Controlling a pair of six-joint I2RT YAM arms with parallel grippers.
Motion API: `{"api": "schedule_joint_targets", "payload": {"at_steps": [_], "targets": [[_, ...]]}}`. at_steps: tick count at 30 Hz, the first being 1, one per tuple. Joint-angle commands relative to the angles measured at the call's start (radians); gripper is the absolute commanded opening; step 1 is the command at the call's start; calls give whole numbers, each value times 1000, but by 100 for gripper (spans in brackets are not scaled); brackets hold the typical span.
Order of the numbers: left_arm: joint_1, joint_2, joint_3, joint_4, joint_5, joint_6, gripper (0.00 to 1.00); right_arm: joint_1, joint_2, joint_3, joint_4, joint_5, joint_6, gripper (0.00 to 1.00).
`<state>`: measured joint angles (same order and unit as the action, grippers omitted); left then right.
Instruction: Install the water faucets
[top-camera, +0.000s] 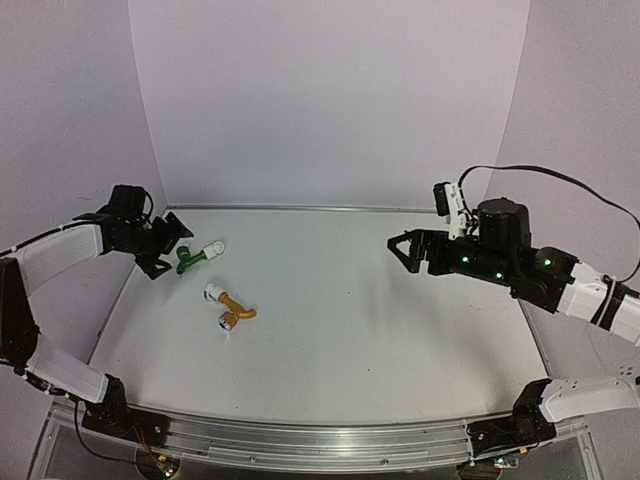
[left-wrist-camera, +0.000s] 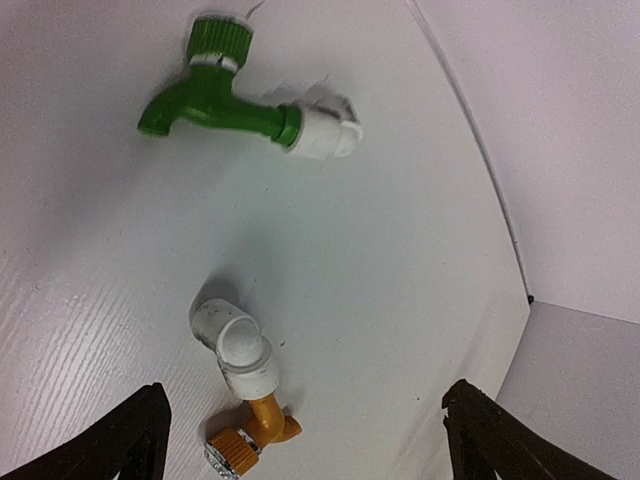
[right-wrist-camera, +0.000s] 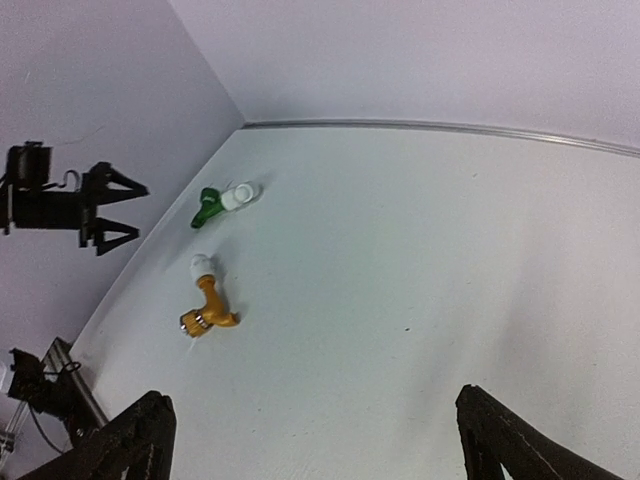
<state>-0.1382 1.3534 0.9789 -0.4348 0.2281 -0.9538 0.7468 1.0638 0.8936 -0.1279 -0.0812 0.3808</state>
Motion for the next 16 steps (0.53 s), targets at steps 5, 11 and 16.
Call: {"api": "schedule_joint_targets", "payload": {"at_steps": [5, 11, 16], "targets": [[-1, -285, 244, -39, -137, 179, 98, 0, -203, 82, -33, 267, -71, 98], [-1, -369, 388, 17, -73, 199, 99, 0, -258, 147, -21, 274, -149, 98], [-1, -428, 399, 62, -71, 227, 100, 0, -266, 150, 27, 261, -199, 98]]}}
